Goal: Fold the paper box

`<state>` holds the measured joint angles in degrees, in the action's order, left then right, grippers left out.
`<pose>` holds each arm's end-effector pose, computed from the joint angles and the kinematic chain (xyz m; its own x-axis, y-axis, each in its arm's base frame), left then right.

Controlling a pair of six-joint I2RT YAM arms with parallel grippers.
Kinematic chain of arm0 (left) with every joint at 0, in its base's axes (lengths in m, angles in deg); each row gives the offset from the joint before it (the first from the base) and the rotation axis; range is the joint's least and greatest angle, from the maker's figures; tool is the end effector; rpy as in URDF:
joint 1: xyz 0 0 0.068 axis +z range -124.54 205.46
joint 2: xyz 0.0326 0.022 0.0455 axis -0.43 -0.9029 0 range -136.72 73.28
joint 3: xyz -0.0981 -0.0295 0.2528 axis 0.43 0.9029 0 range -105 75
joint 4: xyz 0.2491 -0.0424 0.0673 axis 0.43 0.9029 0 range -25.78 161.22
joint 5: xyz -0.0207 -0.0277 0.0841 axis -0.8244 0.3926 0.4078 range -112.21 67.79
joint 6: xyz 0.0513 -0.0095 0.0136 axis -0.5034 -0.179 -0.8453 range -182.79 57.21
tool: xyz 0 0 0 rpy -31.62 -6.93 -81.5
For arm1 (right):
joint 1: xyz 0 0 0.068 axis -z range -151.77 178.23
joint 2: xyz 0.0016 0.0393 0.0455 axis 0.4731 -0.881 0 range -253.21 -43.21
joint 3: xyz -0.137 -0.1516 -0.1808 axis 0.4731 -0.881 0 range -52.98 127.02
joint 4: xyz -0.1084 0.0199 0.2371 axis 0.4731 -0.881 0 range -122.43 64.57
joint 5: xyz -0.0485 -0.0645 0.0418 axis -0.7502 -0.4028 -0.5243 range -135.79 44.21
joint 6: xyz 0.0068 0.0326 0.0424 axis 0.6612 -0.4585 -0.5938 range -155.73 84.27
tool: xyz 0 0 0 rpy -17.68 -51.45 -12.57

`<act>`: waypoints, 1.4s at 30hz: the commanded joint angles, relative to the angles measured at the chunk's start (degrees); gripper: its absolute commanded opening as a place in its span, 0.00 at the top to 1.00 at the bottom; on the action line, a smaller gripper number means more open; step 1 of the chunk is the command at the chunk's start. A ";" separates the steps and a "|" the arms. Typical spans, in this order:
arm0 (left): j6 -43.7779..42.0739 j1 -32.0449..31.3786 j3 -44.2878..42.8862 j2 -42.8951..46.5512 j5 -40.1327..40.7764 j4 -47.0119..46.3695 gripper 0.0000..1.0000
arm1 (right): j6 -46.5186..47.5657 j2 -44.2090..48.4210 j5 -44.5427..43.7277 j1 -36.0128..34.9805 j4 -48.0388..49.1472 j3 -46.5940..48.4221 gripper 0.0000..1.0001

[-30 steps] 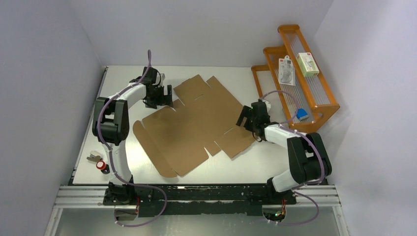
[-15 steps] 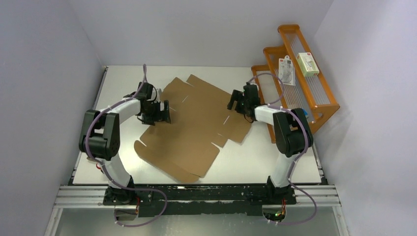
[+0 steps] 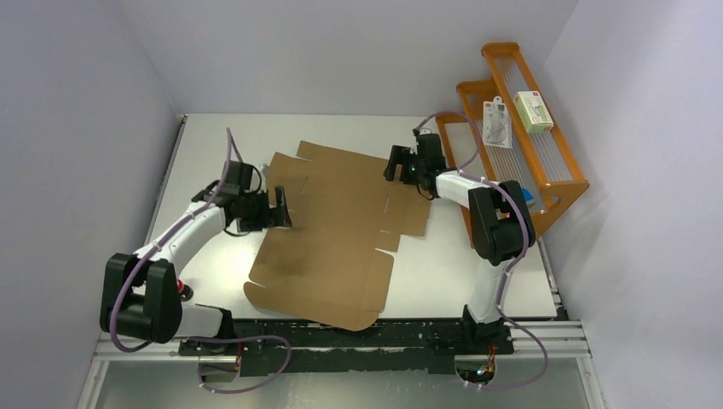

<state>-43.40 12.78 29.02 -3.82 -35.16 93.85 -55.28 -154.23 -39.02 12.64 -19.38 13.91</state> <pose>0.2470 -0.0638 0.2006 -0.9094 -0.1270 -0.3960 0.0200 0.9378 -0.3467 0.4019 0.1165 0.1650 -0.6790 0.1554 -0.7175 -0.1371 0.9333 0.3319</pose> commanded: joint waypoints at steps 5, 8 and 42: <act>-4.64 3.50 -23.14 -13.02 1.58 -1.93 0.02 | -0.87 5.40 3.32 4.00 1.62 -1.49 0.07; -4.28 3.55 -29.93 -19.77 -1.30 -3.29 0.02 | -2.78 4.27 4.51 5.16 0.58 -0.24 0.09; -7.73 6.01 -60.42 -56.38 -15.34 -9.09 0.02 | -7.23 -8.64 11.64 6.10 5.86 5.87 0.49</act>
<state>-51.05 17.80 -34.60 -61.87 -48.08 88.60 -64.55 -160.66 -31.31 18.52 -15.01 16.75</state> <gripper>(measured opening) 0.984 0.542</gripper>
